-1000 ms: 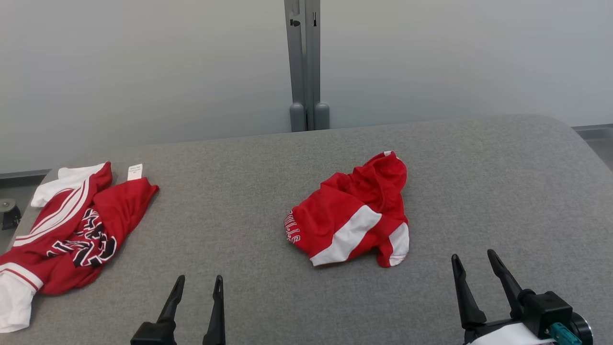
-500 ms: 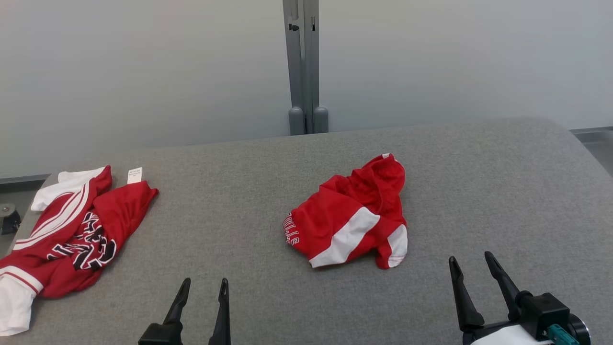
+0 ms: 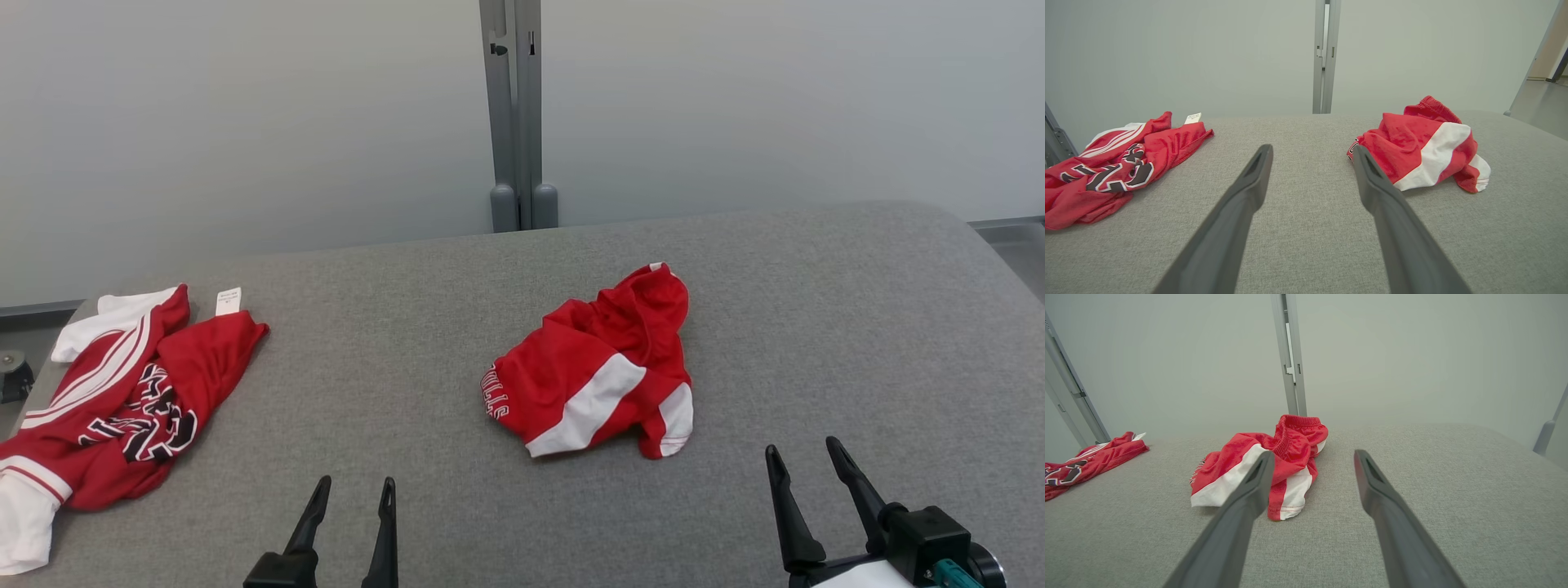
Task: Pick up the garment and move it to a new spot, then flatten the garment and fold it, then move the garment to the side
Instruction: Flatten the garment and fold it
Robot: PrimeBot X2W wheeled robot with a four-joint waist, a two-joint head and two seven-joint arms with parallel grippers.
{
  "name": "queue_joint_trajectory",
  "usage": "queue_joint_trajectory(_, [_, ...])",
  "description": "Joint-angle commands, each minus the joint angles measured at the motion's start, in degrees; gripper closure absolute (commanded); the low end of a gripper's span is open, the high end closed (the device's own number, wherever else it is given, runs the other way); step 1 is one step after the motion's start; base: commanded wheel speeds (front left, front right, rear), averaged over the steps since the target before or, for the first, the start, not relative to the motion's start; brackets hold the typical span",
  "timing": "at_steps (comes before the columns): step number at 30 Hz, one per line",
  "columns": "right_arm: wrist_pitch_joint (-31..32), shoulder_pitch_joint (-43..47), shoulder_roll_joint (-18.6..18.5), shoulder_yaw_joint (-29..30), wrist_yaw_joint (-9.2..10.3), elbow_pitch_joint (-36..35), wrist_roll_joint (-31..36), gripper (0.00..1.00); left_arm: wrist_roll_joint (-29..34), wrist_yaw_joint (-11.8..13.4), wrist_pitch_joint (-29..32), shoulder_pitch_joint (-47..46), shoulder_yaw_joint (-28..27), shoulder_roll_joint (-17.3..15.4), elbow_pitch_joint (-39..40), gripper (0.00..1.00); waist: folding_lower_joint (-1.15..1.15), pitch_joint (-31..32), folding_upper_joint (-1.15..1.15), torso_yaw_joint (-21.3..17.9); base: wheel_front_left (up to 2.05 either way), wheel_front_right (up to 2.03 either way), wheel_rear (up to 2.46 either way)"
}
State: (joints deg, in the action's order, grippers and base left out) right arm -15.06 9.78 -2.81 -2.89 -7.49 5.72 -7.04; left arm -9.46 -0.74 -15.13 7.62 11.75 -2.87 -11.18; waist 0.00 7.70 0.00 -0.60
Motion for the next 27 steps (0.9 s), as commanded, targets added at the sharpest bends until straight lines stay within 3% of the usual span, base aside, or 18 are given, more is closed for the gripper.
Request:
queue_joint_trajectory(1, [-0.17,0.4,-0.15,0.09,-0.01,-0.03,-0.33,0.0,0.43,0.0,-0.04,0.5,0.05,-0.05,-0.03,0.0,0.0,-0.1,0.0,-0.06,0.0,0.0,0.0])
queue_joint_trajectory(7, [-0.17,0.35,-0.15,0.13,-0.01,-0.24,-0.39,0.0,1.11,-0.11,-0.04,0.08,0.31,-0.05,-0.15,0.0,0.0,-0.48,0.0,-0.3,0.0,0.0,0.0])
queue_joint_trajectory(17, [-0.17,-1.5,-0.15,-0.46,-0.01,-0.35,0.12,0.0,3.47,-3.53,-0.04,-6.85,2.63,-0.06,-3.26,0.0,0.0,-3.51,0.0,-2.08,0.0,0.0,0.0])
queue_joint_trajectory(27, [-0.17,-4.3,-0.13,-1.68,-0.01,-0.14,0.91,0.0,-0.57,-5.69,-0.03,-25.58,17.36,-0.14,-12.17,0.0,0.0,-9.45,0.0,-6.88,0.0,0.0,0.0])
